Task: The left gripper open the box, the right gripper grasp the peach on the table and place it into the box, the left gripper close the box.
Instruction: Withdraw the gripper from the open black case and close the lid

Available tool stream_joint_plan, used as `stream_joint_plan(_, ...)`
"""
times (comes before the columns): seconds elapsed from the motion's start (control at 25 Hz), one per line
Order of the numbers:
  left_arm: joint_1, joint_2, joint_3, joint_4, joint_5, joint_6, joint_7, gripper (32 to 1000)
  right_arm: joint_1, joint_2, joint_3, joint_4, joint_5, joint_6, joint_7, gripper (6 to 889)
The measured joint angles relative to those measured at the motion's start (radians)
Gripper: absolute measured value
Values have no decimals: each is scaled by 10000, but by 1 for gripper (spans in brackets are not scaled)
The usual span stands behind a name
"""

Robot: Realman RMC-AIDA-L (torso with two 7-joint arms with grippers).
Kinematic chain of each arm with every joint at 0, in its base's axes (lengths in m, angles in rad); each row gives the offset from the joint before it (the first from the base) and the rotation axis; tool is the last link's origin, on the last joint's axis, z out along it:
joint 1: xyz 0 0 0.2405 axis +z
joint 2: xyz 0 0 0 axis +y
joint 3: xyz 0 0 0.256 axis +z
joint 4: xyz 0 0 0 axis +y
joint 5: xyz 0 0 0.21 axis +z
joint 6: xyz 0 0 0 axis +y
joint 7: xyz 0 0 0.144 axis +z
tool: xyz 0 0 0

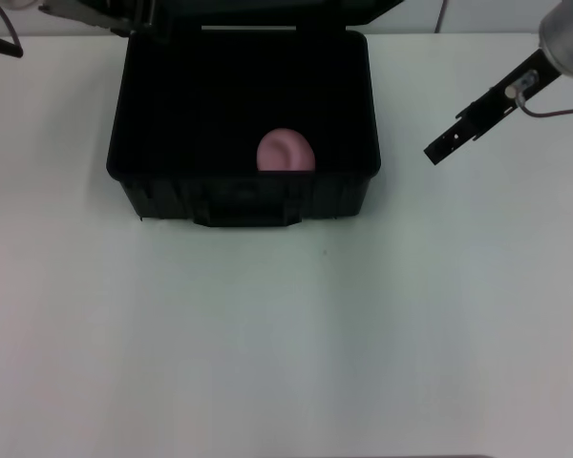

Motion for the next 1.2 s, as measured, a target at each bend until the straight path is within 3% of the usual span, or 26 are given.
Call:
stream_joint_plan(0.56, -28, -13, 0, -1, -17, 0, 0, 400, -133, 30, 1, 531, -658, 168, 48, 866)
stream_joint_plan(1.2, -22, -16, 1, -1, -33, 1, 0, 407, -193, 45, 92, 567, -679, 68, 26, 866)
